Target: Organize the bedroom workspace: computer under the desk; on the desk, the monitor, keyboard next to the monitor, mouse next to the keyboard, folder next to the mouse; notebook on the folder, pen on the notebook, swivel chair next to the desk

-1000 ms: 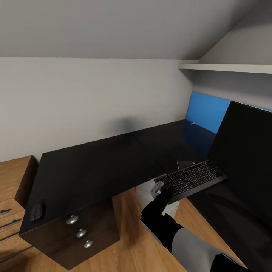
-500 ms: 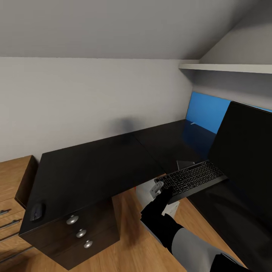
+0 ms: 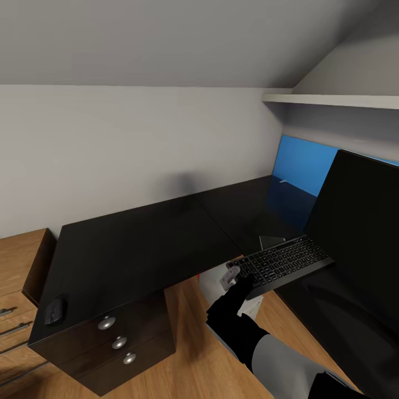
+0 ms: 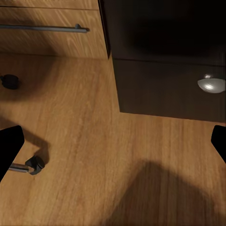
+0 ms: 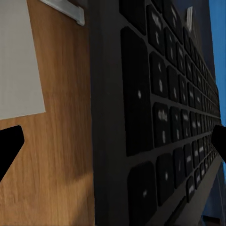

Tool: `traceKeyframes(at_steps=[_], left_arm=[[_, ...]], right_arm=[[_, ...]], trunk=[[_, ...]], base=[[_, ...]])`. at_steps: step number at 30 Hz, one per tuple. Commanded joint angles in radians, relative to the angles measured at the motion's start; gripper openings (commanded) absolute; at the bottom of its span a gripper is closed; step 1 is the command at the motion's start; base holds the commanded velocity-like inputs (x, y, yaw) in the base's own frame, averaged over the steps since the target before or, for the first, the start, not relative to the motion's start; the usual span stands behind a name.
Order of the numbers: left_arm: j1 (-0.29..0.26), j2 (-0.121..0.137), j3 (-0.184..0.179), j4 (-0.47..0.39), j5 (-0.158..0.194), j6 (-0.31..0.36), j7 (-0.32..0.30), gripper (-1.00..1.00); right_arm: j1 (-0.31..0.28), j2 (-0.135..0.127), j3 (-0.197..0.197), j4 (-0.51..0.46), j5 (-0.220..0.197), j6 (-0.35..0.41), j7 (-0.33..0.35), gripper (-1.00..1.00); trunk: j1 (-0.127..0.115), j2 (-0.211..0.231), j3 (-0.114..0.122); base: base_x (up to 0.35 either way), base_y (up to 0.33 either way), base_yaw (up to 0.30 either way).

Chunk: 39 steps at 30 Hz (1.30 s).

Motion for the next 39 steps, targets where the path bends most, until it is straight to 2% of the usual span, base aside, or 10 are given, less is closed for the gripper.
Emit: traceKeyframes(at_steps=[1, 3, 28, 29, 39], left_arm=[[0.001, 0.001, -0.003, -0.001, 0.011, -0.005, 0.002, 1.00], [0.001, 0.001, -0.007, -0.001, 0.010, -0.005, 0.003, 1.00], [0.000, 0.001, -0.011, 0.002, 0.012, -0.005, 0.004, 1.00], [0.000, 0.001, -0.011, 0.002, 0.012, -0.005, 0.004, 1.00], [0.000, 0.001, -0.011, 0.006, 0.012, -0.005, 0.004, 1.00]], right_arm=[[-0.002, 0.000, 0.007, 0.001, -0.011, 0.005, -0.008, 1.00], [-0.002, 0.000, 0.007, 0.001, -0.011, 0.005, -0.008, 1.00], [-0.002, 0.000, 0.007, 0.001, -0.009, 0.005, -0.008, 1.00], [-0.002, 0.000, 0.007, 0.001, -0.009, 0.005, -0.008, -1.00], [-0.001, 0.000, 0.007, 0.005, -0.009, 0.005, -0.009, -1.00]], trunk=[[-0.004, 0.007, 0.002], [-0.012, 0.021, 0.009], [-0.012, 0.021, 0.009], [-0.012, 0.021, 0.009], [-0.012, 0.021, 0.009]], base=[[0.000, 0.000, 0.000], [0.000, 0.000, 0.000], [0.000, 0.000, 0.000], [0.000, 0.000, 0.000], [0.000, 0.000, 0.000]])
